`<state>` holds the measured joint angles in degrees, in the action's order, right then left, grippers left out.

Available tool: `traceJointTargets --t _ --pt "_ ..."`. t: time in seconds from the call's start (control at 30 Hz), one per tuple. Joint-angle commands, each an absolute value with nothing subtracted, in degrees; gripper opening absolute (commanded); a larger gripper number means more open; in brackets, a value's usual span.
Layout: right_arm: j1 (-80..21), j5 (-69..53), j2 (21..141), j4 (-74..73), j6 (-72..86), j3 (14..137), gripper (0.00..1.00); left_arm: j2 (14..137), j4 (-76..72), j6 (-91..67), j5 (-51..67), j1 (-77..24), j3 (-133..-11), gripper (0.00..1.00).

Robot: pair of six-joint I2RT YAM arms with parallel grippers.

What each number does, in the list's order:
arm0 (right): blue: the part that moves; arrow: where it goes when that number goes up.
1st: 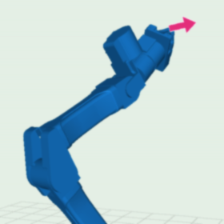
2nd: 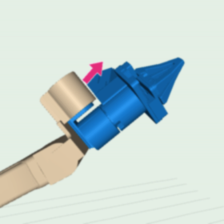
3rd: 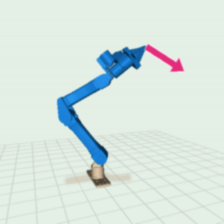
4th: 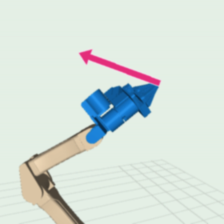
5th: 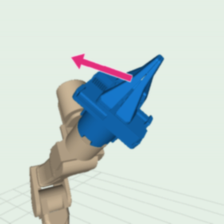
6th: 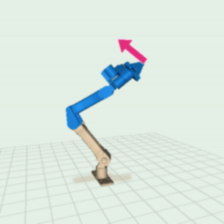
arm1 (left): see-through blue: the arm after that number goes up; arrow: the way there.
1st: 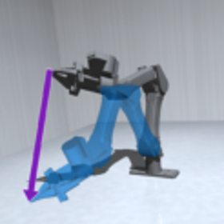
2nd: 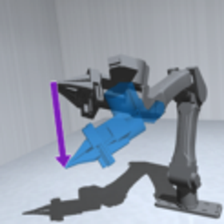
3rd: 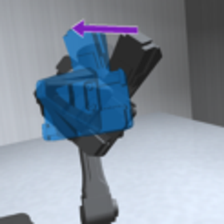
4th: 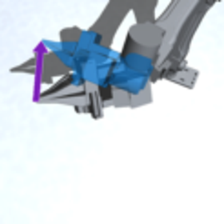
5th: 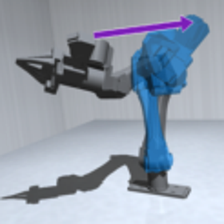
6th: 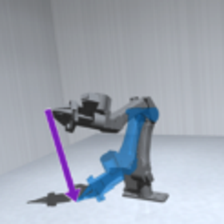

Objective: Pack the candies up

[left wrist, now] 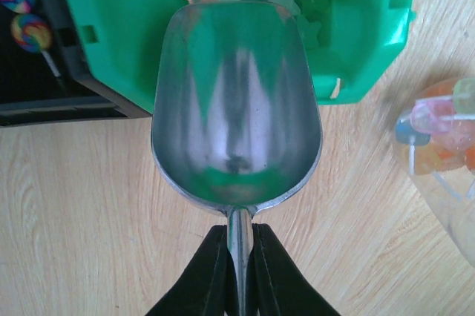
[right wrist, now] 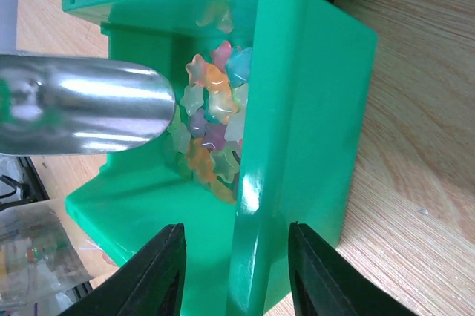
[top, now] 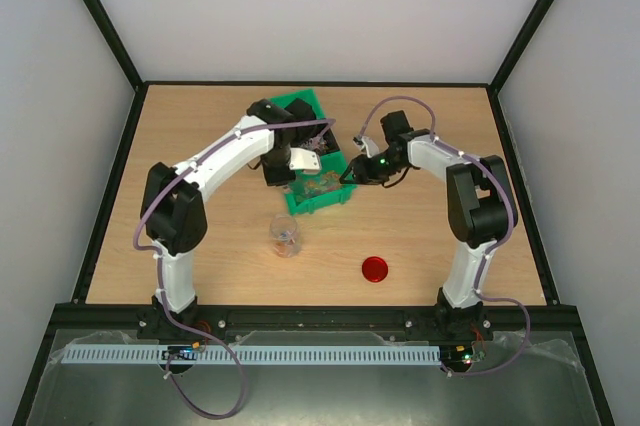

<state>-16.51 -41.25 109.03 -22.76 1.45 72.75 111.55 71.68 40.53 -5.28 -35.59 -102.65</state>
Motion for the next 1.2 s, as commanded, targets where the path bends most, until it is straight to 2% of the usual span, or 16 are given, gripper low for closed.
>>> traceJointTargets --t 0.0,0.47,0.67,0.83,1.17 --pt "-16.61 -42.92 106.98 -21.62 3.2 71.64 0.38 112.03 74.28 41.0 -8.98 -36.04 -100.54 0.02" --pt "-16.64 -43.15 107.94 -19.98 5.12 71.8 0.23 119.15 74.1 41.39 -9.44 -35.6 -103.25 0.02" --pt "-17.18 -43.22 108.42 -19.59 5.65 71.77 0.12 119.09 71.74 41.15 -2.8 -33.69 -102.39 0.02" --pt "-17.23 -43.07 109.16 -20.54 4.39 72.4 0.02 117.07 65.81 42.11 1.68 -32.24 -97.11 0.02" --pt "-17.23 -42.86 109.79 -22.03 2.6 73.24 0.01 117.36 56.7 40.82 5.79 -31.81 -93.43 0.02"
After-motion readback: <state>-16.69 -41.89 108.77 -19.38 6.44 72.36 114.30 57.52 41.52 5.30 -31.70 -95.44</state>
